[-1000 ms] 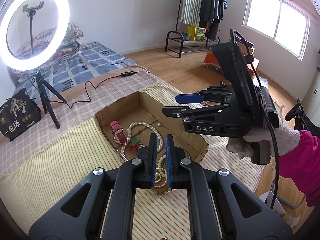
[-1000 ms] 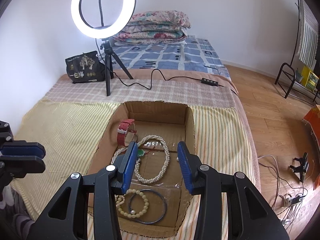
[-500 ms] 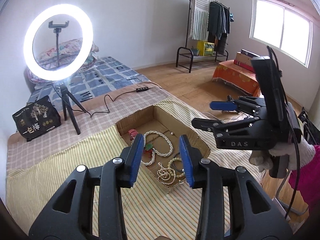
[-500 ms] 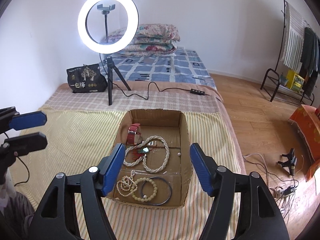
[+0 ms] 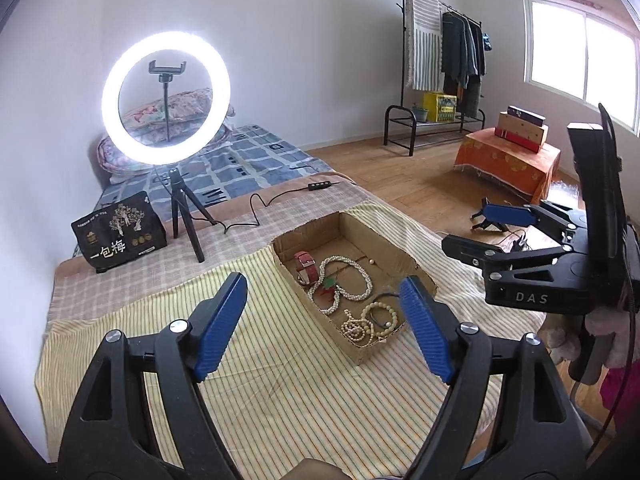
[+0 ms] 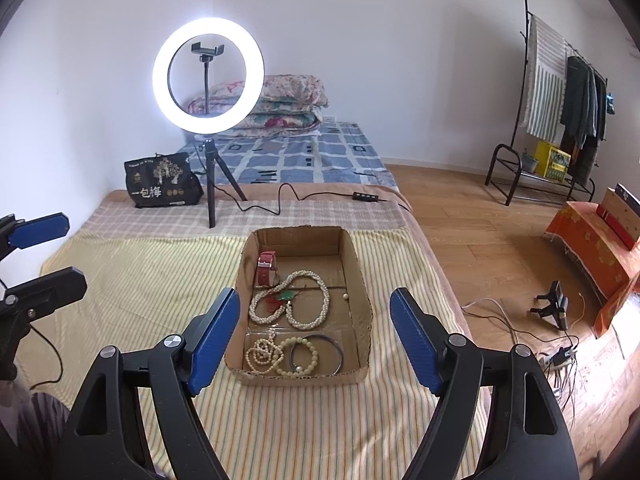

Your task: Organize jewelry

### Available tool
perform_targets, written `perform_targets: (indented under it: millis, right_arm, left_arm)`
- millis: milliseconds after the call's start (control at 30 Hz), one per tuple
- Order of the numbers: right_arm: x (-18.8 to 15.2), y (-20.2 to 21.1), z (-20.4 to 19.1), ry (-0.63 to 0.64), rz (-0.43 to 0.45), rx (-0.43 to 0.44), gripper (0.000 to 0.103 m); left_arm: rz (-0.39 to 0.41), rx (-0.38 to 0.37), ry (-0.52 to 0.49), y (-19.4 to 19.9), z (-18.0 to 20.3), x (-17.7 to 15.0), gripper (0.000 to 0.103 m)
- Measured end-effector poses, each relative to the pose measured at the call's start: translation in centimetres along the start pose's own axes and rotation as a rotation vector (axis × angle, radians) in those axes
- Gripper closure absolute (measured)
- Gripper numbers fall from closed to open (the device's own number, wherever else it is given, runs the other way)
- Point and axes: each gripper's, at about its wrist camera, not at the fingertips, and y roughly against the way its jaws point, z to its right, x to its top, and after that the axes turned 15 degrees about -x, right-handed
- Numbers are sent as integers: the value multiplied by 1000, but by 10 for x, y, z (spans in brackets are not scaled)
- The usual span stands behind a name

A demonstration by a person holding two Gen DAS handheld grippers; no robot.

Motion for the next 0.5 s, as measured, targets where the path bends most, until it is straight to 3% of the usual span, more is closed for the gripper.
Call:
perform_targets:
  millis: [233, 333, 433, 500]
  right_arm:
    - [-4, 25, -5, 11, 53, -54, 21]
    - [-5, 31, -7, 7, 66, -58, 20]
    - [-5, 34, -6, -3, 68, -53, 20]
    - [-5, 36, -6, -2, 70, -55, 20]
  left_arm:
    - [15, 18, 17, 10, 2, -2, 10]
    - [26, 38, 15, 15, 3, 0, 10]
    - [35, 49, 12, 19, 3, 0, 1]
    - [44, 55, 16, 22, 2, 0, 0]
